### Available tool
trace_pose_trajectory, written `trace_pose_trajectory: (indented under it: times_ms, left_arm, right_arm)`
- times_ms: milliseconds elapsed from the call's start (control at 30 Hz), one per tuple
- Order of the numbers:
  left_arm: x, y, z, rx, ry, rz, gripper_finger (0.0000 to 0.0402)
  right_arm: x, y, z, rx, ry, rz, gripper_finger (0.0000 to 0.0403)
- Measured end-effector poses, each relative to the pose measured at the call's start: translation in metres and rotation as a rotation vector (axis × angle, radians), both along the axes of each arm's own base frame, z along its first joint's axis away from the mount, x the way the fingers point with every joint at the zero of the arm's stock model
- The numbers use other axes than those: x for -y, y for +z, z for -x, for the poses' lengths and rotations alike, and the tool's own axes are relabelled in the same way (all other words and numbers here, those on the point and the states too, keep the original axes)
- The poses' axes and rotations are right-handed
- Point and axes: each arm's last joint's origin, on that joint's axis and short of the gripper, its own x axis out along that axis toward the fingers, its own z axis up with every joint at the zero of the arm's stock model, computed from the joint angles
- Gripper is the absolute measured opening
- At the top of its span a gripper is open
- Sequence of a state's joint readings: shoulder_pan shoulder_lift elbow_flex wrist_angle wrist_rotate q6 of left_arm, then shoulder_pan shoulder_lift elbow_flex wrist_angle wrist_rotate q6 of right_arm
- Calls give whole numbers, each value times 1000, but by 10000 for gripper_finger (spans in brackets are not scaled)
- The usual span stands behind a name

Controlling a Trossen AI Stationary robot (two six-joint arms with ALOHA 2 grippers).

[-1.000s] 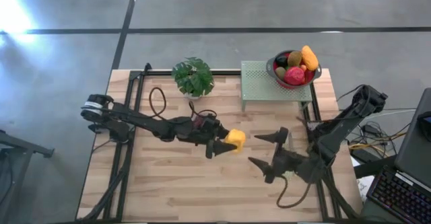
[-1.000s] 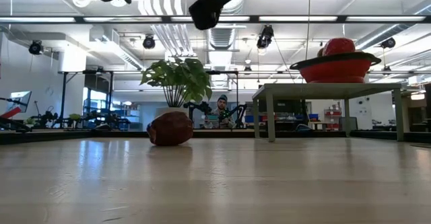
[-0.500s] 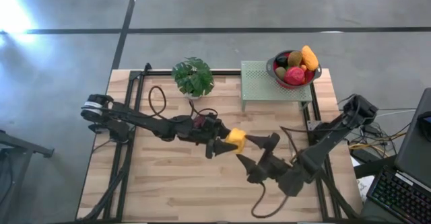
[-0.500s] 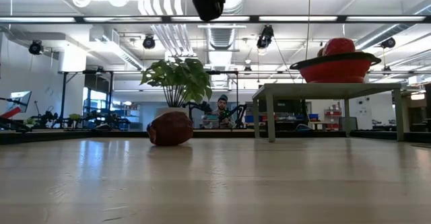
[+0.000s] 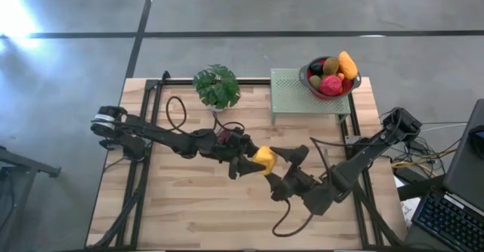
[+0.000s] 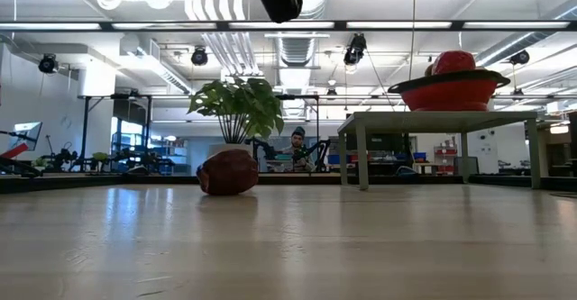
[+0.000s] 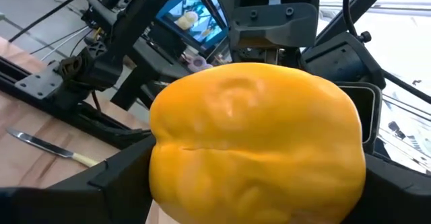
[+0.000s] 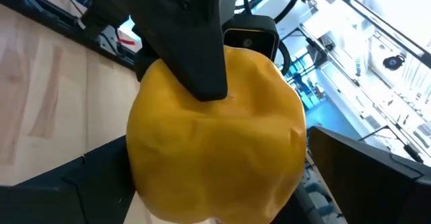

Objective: Pick & Place Fruit
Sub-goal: Put the yellow bell pepper into the red strainer bowl on the shelf

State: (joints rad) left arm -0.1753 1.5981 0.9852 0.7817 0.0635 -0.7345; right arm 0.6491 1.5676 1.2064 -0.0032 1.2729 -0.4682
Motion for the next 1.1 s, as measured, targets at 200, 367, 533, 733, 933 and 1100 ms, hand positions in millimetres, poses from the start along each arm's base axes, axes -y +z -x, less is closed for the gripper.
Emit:
trace_pose_trajectory:
  times_ms: [200, 367, 533, 733, 933, 1100]
  left_arm:
    - [0, 1, 0, 7, 1, 0, 356]
    - [0, 1, 0, 8, 1, 0, 356]
    - [0, 1, 0, 8, 1, 0, 356]
    - [0, 1, 0, 12, 4, 0, 356]
    - [-1, 1, 0, 16, 11, -14, 356]
    - [0, 1, 0, 15, 8, -15, 356]
  right_arm:
    - [6, -1, -3, -2, -18, -1, 400]
    - [8, -2, -4, -2, -25, -1, 400]
    - [8, -2, -4, -3, -25, -1, 383]
    - [8, -2, -4, -4, -22, -2, 331]
    - [8, -2, -4, -7, -23, 3, 303]
    - [8, -2, -4, -7, -24, 3, 322]
